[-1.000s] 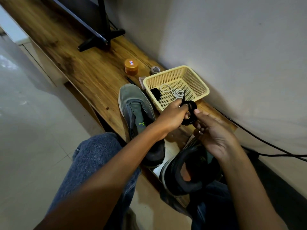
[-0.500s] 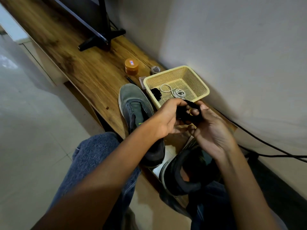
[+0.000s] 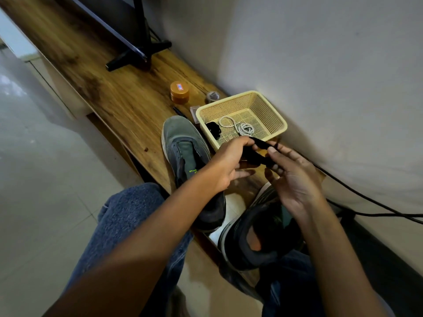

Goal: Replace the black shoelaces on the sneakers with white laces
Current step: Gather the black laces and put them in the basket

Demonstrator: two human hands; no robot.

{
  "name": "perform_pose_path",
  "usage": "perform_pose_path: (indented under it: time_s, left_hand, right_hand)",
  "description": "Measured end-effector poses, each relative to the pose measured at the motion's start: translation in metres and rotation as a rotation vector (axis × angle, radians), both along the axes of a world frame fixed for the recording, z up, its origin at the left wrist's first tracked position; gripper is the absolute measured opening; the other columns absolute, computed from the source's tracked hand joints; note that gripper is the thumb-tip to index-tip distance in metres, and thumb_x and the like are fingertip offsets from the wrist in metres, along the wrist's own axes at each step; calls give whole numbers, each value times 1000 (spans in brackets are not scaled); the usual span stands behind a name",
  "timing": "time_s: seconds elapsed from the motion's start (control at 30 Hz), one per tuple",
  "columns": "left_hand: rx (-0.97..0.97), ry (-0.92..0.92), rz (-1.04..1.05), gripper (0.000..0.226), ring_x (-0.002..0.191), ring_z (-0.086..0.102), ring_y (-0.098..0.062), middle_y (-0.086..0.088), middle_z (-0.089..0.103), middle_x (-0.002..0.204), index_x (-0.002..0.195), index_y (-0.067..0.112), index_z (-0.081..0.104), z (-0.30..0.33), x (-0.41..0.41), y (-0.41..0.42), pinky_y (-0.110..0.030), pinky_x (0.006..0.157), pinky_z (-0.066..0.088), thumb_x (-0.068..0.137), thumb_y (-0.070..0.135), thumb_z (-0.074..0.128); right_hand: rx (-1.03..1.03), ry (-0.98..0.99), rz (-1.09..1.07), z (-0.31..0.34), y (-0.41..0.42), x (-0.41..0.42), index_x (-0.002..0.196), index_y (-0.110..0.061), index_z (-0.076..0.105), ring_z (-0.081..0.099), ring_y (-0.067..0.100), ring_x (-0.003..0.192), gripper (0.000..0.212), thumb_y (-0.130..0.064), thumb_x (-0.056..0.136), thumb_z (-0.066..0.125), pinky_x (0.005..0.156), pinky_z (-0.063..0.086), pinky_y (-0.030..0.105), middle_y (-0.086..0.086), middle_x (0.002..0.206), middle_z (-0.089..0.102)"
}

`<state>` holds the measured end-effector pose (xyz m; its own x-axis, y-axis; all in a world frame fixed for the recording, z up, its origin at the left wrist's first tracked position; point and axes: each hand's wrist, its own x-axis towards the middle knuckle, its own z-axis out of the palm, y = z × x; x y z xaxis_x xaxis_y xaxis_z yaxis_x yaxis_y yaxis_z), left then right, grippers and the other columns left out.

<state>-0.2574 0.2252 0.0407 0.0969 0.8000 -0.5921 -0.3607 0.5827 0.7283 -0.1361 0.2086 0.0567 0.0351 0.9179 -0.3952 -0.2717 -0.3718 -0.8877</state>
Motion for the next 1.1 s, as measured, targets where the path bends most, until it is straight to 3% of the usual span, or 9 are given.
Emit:
perform_pose_path:
  time_s: [0.07,0.2,0.3,0.5,0.7,0.77,0.83,0.93,1.1]
  left_hand:
    - [70,104,-11,19,81,65,-17,-6,66,91,81,16,61,-1,0,0,-33,81,53,97,24,53]
    - [219,310,-53,16,60,64,-7,-3,69,80,89,8,66,-5,-5,1,-20,60,50,92,24,62]
    - [259,371,-37,15,61,64,-8,-1,69,79,94,4,67,-4,-13,4,-19,59,50,94,17,59]
    - [251,369,18,20,66,63,-8,-1,67,83,82,18,64,5,-18,7,-19,65,53,96,10,52]
    - [183,289,251,22,100,65,-17,-7,62,123,98,16,61,6,-31,14,-32,93,49,100,8,41]
    - [162,238,360,24,98,63,-15,-2,64,111,112,9,61,5,-33,15,-26,88,49,100,5,40]
    - [136,188,431,26,91,61,-12,4,63,94,101,13,62,6,-35,17,-20,77,47,100,2,38]
    - [69,187,482,31,105,58,-15,0,62,111,125,8,57,4,-37,22,-20,79,45,100,4,39]
    - [-24,126,472,34,92,57,-14,1,59,101,131,9,53,3,-38,25,-20,68,42,100,5,41]
  right_hand:
    - [31,-91,-46,-3,1,3,101,-9,67,65,1,61,13,-6,89,63,53,50,16,-2,79,72]
    - [89,-227,-148,-8,1,8,96,-11,69,68,7,71,10,-5,90,63,61,55,17,2,87,72]
    - [96,-317,-202,-7,2,11,102,-9,67,68,9,69,14,-5,90,63,68,57,19,3,92,71]
    - [161,-347,-169,-5,12,3,106,-9,68,69,10,75,20,-2,88,64,66,55,17,2,90,72]
    - [174,-396,-139,-14,43,-14,112,-2,66,70,20,87,25,-2,87,65,71,58,22,12,101,71]
    - [173,-456,-99,-22,58,-21,113,1,66,70,22,87,26,-2,87,66,73,58,25,15,104,70]
    - [187,-524,-54,-32,71,-28,111,2,66,70,22,82,25,-1,87,66,69,59,27,17,102,70]
    - [208,-621,2,-46,85,-43,108,1,69,70,27,83,23,-2,85,68,76,60,41,18,99,71]
    - [243,-849,78,-65,95,-63,98,-5,75,70,23,84,18,-9,80,74,83,56,44,12,91,74]
